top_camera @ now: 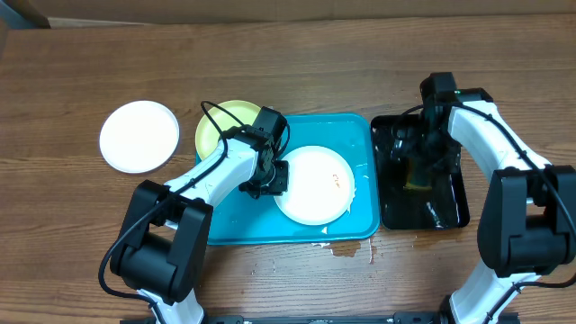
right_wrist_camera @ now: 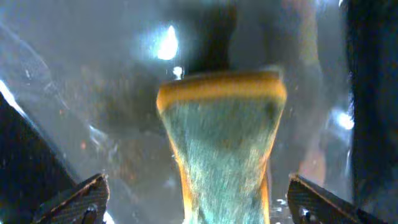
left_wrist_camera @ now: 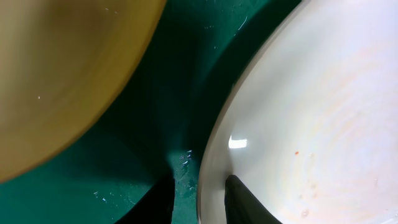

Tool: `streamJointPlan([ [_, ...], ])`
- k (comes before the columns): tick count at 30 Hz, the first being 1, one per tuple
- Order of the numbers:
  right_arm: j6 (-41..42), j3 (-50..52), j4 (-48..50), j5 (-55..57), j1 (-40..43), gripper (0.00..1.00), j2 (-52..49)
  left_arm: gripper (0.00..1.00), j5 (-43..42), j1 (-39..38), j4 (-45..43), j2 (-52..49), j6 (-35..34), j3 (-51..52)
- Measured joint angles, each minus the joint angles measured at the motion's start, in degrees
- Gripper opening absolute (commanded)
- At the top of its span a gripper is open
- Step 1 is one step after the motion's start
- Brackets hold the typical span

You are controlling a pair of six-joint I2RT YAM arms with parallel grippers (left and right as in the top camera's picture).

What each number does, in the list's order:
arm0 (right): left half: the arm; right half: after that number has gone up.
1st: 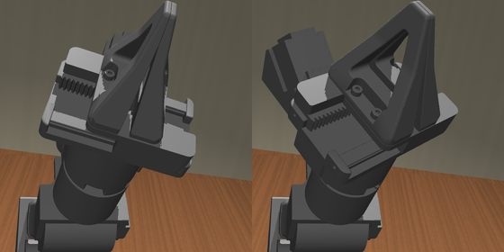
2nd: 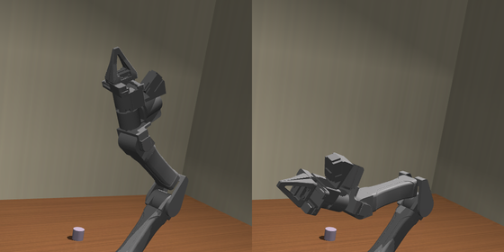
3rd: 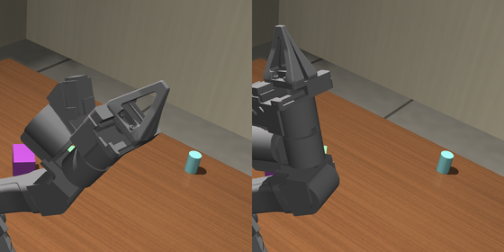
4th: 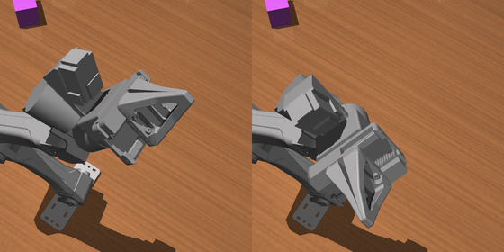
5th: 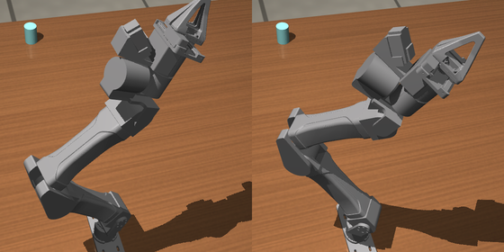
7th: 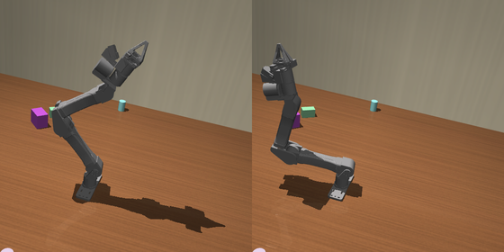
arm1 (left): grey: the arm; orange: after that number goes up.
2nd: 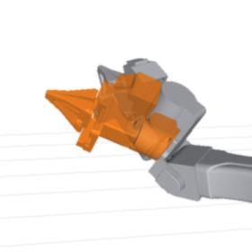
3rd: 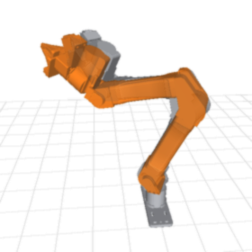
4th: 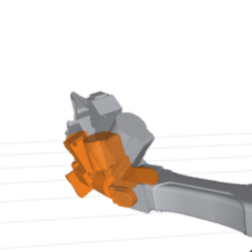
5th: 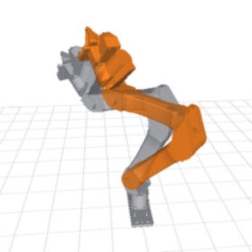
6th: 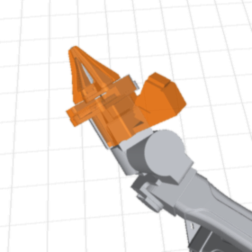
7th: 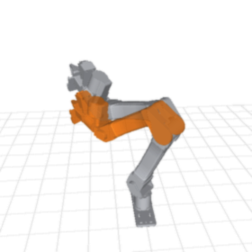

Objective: Clean dirty plates on tray and stack at the side
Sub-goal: 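Grasp the sponge in the black tray with the right gripper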

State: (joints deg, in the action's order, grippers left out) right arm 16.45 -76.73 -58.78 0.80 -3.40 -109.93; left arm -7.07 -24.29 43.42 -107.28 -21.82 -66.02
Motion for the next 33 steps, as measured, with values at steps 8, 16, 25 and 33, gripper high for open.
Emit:
streamJointPlan([
  [8, 0.0, 1.7, 8.2, 4.0, 0.0, 0.38, -0.2, 0.29, 0.0, 0.0, 0.0, 0.0, 0.0, 0.0],
  [16, 0.1, 2.4, 8.2, 4.6, 0.0, 0.09, -0.4, 0.28, 0.0, 0.0, 0.0, 0.0, 0.0, 0.0],
  [25, 0.0, 1.4, 5.2, 3.7, 0.0, 0.85, -0.4, 0.30, 0.0, 0.0, 0.0, 0.0, 0.0, 0.0],
  [33, 0.0, 0.9, 1.9, 3.4, 0.0, 0.73, -0.4, 0.31, 0.0, 0.0, 0.0, 0.0, 0.0, 0.0],
])
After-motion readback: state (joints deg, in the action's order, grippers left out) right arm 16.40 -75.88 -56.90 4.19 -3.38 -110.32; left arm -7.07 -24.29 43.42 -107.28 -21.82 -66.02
